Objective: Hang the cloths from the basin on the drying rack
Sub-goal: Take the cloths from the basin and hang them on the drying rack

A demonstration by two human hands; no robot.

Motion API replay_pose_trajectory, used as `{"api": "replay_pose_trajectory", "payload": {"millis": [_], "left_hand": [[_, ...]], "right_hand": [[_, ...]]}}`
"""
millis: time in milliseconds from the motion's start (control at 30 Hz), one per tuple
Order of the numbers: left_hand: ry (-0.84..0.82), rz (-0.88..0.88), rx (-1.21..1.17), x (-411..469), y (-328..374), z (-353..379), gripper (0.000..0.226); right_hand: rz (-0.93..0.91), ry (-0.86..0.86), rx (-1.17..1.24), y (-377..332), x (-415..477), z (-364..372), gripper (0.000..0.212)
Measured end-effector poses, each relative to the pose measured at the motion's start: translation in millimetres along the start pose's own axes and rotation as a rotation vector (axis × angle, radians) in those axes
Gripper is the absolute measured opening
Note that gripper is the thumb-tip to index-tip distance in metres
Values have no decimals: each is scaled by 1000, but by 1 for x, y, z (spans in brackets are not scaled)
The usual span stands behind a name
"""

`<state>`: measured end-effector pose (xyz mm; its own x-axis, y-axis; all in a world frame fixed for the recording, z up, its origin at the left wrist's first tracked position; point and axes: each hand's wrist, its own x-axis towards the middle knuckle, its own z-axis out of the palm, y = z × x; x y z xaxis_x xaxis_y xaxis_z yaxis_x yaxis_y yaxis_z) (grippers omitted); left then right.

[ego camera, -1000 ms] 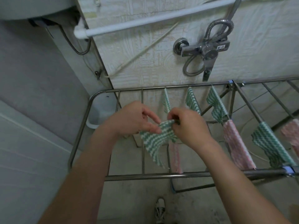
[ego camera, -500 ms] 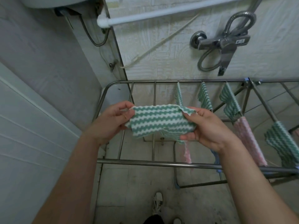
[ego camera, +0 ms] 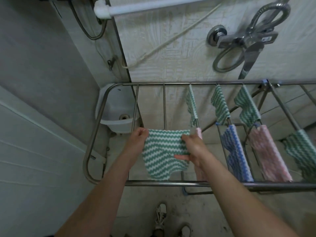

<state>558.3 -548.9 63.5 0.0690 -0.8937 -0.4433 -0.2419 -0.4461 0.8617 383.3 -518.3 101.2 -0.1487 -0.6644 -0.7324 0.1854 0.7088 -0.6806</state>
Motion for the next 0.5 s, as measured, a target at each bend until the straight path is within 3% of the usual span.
{"api": "replay_pose_trajectory", "payload": {"millis": [100,333,433,500], "left_hand": [[69,98,120,13,-6,10,18],[61,218,418,34,-9,17,16],[42,195,355,37,-8,18,10],[-17,163,219,35,-7,19,23]], "right_hand": [[-17,13,12,-4,-1,6,25],[-100,186,-163,-1,16,11,27],[-153,228,-175,1,27,13,21],[-149,207,-159,1,35,14,25]]}}
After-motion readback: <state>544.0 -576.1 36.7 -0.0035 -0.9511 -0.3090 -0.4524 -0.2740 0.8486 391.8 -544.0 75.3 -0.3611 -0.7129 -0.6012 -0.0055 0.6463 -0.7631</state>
